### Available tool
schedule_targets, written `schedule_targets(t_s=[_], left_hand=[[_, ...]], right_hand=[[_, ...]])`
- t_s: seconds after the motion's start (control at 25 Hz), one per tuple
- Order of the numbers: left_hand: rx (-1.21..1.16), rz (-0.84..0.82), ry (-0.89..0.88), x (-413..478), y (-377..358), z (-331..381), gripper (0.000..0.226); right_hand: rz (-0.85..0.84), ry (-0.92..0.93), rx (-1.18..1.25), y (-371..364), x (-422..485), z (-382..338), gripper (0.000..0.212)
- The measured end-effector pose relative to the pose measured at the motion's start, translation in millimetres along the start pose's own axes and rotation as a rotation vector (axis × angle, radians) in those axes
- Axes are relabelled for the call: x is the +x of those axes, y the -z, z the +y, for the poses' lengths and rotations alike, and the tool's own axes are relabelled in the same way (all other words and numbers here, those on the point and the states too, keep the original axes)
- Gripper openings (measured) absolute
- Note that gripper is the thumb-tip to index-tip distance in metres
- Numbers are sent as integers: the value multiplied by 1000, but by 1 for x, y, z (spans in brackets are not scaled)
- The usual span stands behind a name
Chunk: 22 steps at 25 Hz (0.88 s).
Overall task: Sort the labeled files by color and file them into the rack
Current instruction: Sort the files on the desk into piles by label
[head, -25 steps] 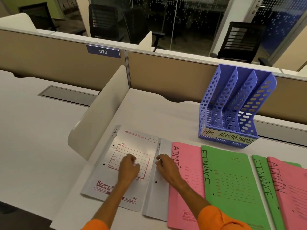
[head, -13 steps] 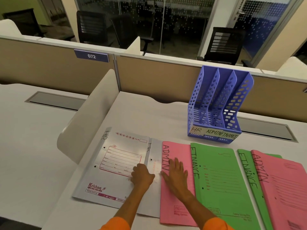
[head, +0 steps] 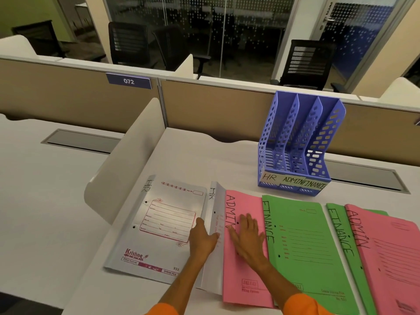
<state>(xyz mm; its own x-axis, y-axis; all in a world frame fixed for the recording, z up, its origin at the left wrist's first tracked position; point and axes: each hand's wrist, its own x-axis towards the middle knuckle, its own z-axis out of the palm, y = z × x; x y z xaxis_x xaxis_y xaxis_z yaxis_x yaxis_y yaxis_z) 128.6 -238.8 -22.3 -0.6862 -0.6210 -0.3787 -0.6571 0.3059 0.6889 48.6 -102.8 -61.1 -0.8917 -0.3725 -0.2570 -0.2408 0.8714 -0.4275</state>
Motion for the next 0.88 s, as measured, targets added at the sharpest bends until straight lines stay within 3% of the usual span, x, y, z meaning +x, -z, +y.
schedule_targets(t_s=[0.12, 0.32, 0.48, 0.6, 0.72, 0.88], left_hand=[[-7, 26, -23, -4, 10, 9, 48], [-8, 21, 1, -7, 42, 20, 51], [-60, 17, 4, -6, 97, 16, 49], [-220, 64, 23, 4, 149, 2, 49], [-394, 41, 11, 17, 193, -18, 31], [-411, -15, 17, 37, 212, -49, 23]], right_hand=[[-4, -12, 11, -1, -1, 7, 80], [43, -8, -17, 1, 0, 3, 78], [153, 122, 30, 6, -5, -13, 77], [130, 144, 253, 2, -15, -36, 74], [-17, -14, 600, -2, -20, -62, 69], [-267, -167, 921, -16, -16, -91, 39]])
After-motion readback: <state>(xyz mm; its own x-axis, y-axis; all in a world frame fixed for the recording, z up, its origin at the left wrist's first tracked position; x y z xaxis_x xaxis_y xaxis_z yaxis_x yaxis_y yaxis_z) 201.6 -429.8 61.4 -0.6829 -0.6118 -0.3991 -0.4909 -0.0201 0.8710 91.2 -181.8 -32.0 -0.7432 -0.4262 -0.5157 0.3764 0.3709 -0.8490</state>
